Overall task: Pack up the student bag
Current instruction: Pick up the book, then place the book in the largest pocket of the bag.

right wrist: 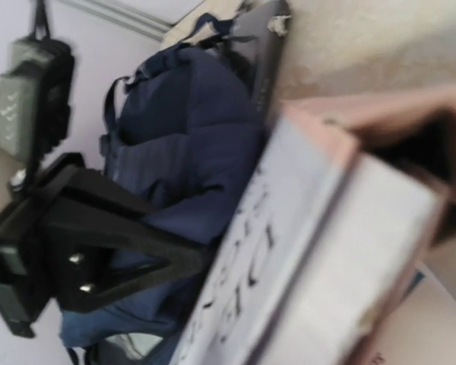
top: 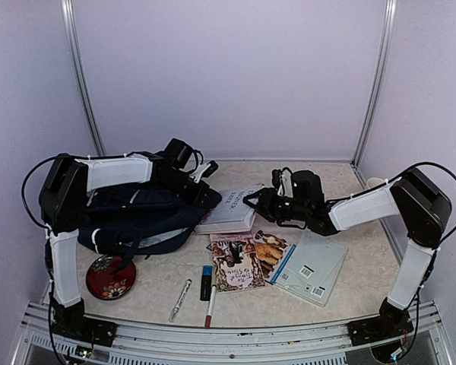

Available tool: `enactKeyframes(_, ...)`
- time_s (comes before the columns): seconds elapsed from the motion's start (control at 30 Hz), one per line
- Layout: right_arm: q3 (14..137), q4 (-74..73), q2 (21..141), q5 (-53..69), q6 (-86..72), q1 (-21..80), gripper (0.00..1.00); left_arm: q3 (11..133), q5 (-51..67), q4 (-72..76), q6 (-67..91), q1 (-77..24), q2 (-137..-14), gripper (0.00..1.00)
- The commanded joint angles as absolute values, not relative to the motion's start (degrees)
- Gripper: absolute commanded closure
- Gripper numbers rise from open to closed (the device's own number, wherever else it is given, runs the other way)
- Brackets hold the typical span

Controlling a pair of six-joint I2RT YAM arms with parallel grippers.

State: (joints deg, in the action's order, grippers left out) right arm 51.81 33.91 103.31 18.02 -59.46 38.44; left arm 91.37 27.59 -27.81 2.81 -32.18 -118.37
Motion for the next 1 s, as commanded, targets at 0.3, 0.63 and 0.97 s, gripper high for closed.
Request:
enactKeyframes(0.3,44.3,29.2,92.6,13.1,-56.0,35.7,0.79,82.1,17.7,-14.5,2.4,-36.9,-93.2,1.0)
enactKeyframes(0.63,40.4,13.8,67.1,4.8,-48.6,31.7,0.81,84.9,-14.2,-17.2,-5.5,-44.5,-84.5,1.0)
enactKeyframes(0.97,37.0,12.5,52.2,0.5,-47.3,31.8,0.83,85.9,-14.5,-15.2,-4.7,-46.9,-84.2,1.0)
